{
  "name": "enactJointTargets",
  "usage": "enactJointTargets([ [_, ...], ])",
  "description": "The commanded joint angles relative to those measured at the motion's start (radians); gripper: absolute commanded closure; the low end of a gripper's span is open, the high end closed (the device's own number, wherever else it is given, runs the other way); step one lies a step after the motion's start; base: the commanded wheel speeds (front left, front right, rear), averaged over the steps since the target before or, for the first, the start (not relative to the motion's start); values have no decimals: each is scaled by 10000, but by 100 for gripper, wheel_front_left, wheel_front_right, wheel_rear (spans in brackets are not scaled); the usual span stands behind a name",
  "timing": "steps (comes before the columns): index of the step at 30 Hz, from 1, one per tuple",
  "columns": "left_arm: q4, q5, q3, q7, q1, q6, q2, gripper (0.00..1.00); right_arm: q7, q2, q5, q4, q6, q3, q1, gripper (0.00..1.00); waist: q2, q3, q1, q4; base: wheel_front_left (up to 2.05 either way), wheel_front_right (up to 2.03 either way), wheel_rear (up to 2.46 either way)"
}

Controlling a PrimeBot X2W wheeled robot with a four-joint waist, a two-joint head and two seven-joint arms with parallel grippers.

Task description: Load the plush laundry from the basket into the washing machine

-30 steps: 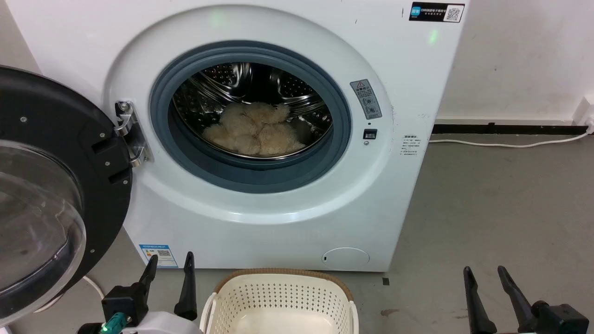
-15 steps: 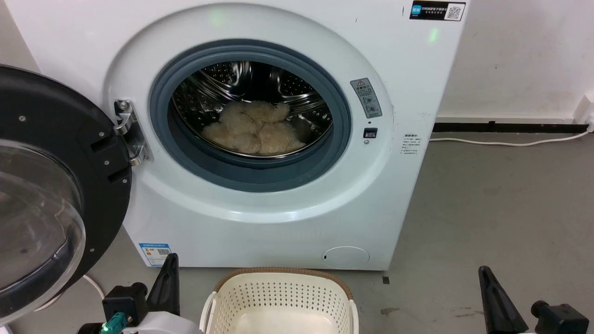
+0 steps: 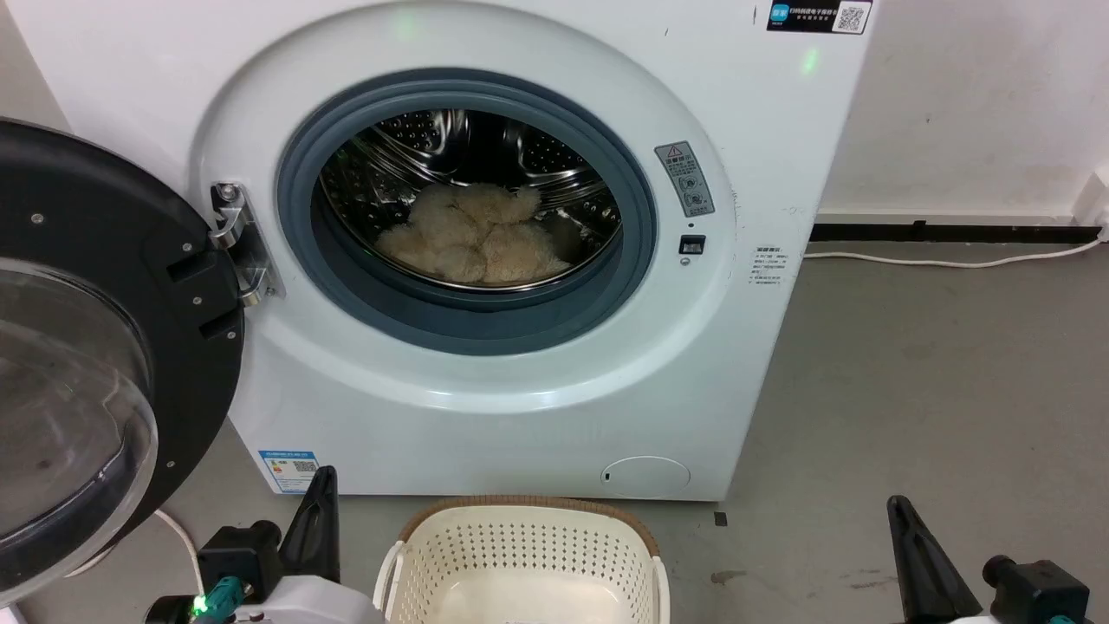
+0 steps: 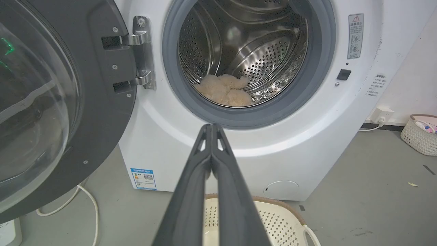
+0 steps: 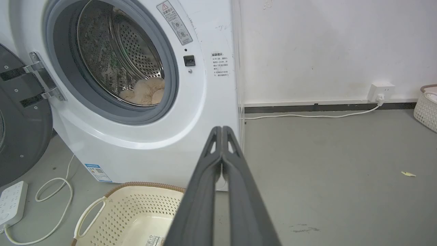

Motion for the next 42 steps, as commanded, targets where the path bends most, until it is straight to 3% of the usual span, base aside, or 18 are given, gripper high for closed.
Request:
enactJointTargets([
  [1,-97,111,77,53,-1,-58,-46,100,40,-1,-74,-65,-1,30,-154,100,0,7,-1,-1,0,0,0],
  [42,-661,1576,929,798,-3,-637,-807,100,784,-2,-722,-427,-4,181,-584,100,0,232,-1,-36,0,0,0],
])
